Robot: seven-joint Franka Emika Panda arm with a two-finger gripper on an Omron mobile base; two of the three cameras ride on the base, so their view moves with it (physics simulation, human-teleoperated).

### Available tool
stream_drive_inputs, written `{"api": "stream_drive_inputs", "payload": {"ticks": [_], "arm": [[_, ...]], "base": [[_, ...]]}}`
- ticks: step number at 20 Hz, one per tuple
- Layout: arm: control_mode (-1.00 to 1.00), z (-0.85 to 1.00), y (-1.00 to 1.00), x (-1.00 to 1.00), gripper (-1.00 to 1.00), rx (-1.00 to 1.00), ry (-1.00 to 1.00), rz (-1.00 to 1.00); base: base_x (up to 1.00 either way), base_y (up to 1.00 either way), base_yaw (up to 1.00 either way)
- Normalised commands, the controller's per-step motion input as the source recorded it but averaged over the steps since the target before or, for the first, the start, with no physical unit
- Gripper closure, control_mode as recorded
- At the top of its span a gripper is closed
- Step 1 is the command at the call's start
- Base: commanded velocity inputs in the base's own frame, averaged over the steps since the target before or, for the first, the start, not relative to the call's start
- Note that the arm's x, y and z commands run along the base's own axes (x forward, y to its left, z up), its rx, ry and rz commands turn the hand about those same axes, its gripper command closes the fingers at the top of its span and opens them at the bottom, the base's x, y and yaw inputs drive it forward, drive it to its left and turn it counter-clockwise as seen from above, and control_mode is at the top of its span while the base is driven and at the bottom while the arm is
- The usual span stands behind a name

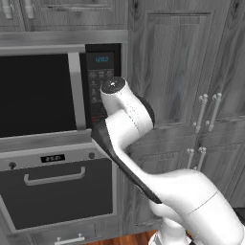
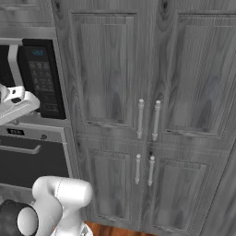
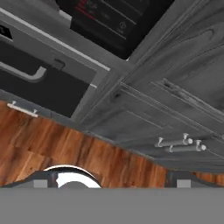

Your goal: Take the fish from the oven and place it on the plate on the counter.

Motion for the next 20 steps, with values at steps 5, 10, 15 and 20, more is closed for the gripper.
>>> {"api": "stream_drive_inputs", "payload": {"ticks": [5,10,15,20], "arm": [[-1.00,-0.42,1.00,-0.35,-1.00,-0.24,-0.07,0.40],[-1.00,-0.42,0.93,-0.09,-1.00,-0.32,-0.01,0.40],[-1.00,-0.52,0.49,0.00,-1.00,-0.22,0.00,0.30],[-1.00,-0.44,0.48,0.00,-1.00,-0.21,0.00,0.22]], "base": [[0.00,0.00,0.00],[0.00,0.00,0.00],[0.00,0.00,0.00],[0.00,0.00,0.00]]}}
